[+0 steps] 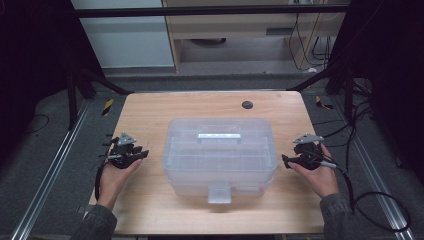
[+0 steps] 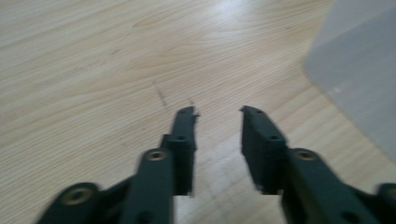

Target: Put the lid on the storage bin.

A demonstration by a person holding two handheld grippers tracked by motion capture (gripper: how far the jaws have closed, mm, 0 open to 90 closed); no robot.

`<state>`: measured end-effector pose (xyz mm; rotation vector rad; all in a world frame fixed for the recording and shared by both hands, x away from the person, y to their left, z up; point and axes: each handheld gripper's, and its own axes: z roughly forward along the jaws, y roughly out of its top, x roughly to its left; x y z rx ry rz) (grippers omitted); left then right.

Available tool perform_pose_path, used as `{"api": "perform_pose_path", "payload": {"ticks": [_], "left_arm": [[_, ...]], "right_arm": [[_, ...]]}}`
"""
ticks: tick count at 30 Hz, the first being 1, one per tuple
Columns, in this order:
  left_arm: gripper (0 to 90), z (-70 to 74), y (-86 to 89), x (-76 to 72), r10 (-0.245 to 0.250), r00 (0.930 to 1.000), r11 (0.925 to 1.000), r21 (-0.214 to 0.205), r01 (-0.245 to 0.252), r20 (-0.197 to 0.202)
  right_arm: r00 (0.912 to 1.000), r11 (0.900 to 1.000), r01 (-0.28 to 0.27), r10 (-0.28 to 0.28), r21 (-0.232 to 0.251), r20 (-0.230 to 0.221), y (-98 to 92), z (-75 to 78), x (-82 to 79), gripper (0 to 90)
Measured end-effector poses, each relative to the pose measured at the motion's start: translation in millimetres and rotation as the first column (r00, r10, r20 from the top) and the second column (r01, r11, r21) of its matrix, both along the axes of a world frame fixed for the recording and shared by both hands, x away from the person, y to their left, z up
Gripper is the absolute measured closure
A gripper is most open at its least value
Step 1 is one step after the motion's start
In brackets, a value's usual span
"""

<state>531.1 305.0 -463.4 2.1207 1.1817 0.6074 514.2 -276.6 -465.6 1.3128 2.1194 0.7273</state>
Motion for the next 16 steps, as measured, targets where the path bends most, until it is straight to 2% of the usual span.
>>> {"api": "perform_pose_path", "payload": {"ticks": [2,5,6,10,12,16], "left_arm": [[44.1,-5.9,1.7,3.0,0.020,0.9998,0.9998,0.009,-0.020,-0.007],[30.0,-18.0,4.8,8.0,0.046,0.9979,0.9988,-0.012,-0.047,-0.046],[26.5,-21.4,5.7,8.4,0.052,0.9975,0.9982,-0.027,-0.053,-0.049],[17.3,-31.0,7.5,10.8,0.077,0.9947,0.9959,-0.041,-0.080,-0.068],[15.3,-34.6,7.4,11.5,0.081,0.9939,0.9953,-0.047,-0.084,-0.075],[9.1,-38.7,5.1,11.5,0.080,0.9949,0.9952,-0.050,-0.083,-0.061]], "right_arm": [[0.9997,0.9994,0.026,-0.026,0.023,0.001,-2.5,-8.2,3.8,15.1],[0.9988,0.9966,0.049,-0.048,0.066,-0.011,-5.8,-20.5,6.9,13.5],[0.9983,0.9962,0.056,-0.054,0.067,-0.021,-6.2,-25.2,7.8,13.5],[0.9971,0.9945,0.071,-0.069,0.077,-0.033,-6.1,-36.7,10.8,11.8],[0.9968,0.9913,0.078,-0.075,0.106,-0.028,-6.4,-39.2,11.9,11.6],[0.9966,0.9845,0.082,-0.080,0.155,-0.017,-7.8,-44.0,13.4,8.6]]}}
